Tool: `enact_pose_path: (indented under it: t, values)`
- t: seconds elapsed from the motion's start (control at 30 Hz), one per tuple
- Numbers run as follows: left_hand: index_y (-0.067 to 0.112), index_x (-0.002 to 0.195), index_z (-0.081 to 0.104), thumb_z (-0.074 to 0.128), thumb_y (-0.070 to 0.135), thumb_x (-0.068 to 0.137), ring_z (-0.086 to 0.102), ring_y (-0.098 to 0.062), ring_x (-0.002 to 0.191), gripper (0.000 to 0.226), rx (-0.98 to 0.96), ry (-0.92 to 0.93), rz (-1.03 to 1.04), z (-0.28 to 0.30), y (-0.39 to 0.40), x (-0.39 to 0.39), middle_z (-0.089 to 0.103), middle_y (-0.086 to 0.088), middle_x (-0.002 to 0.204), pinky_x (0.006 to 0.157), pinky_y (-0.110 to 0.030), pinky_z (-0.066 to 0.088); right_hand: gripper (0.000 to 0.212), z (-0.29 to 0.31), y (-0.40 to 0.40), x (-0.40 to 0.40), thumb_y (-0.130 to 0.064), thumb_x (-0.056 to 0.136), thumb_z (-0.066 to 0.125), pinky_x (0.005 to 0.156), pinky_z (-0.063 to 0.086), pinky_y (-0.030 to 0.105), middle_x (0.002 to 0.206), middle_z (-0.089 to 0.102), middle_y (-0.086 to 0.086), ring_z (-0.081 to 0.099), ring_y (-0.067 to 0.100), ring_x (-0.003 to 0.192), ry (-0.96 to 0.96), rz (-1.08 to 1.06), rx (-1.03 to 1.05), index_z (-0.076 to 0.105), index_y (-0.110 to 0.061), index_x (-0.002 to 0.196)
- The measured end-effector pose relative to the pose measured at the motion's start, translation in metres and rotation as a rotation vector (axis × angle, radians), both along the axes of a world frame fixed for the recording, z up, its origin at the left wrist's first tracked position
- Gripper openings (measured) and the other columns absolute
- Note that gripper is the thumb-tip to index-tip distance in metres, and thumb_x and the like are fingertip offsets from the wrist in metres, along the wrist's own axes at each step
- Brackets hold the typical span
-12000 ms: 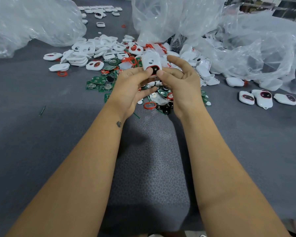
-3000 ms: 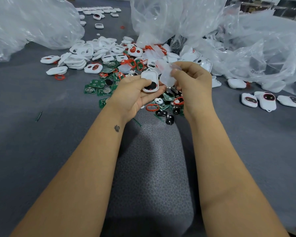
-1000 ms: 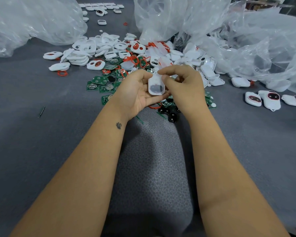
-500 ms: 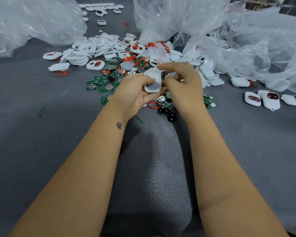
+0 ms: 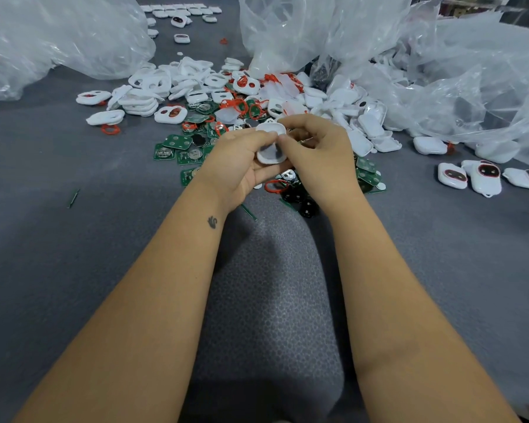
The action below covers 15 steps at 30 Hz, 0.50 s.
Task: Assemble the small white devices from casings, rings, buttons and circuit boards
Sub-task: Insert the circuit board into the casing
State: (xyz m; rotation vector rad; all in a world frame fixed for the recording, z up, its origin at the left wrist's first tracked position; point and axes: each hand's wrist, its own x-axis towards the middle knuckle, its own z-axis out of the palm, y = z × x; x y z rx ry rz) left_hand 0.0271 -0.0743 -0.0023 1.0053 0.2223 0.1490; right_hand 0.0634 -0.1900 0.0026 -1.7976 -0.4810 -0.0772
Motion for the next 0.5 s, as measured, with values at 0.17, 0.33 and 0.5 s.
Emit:
enact_pose_path:
  t: [0.17,0.33,0.5]
  values:
    - [-0.007,0.098,0.057,0.047,-0.003,0.097,0.074,-0.027,0.074,0.011,-0.063,-0.03,0.122,0.003,0.003,0.001,0.073,-0.02,0.077,0.063,-0.028,0.059,0.015,0.001,-0.006,0.007,-0.015,0.091,0.058,0.071,0.047,0.019,0.082,0.064,-0.007,0.055,0.002,0.072,0.029,-0.162,0.118,0.071,-0.02,0.098]
    - [-0.008,0.101,0.055,0.045,-0.002,0.099,0.073,-0.027,0.079,0.012,-0.137,-0.087,0.261,0.001,0.009,0.002,0.07,-0.024,0.09,0.066,-0.028,0.059,0.027,-0.003,-0.019,0.018,-0.009,0.085,0.049,0.066,0.039,0.023,0.069,0.056,-0.013,0.049,0.006,0.062,0.047,-0.401,0.016,0.071,-0.021,0.093]
    - [-0.007,0.097,0.058,0.044,-0.003,0.1,0.074,-0.024,0.076,0.015,-0.176,-0.111,0.34,0.0,0.012,0.002,0.068,-0.023,0.089,0.067,-0.029,0.059,0.028,-0.001,-0.025,0.017,-0.006,0.075,0.046,0.06,0.041,0.026,0.059,0.057,-0.008,0.05,0.014,0.057,0.035,-0.37,-0.207,0.071,-0.02,0.078]
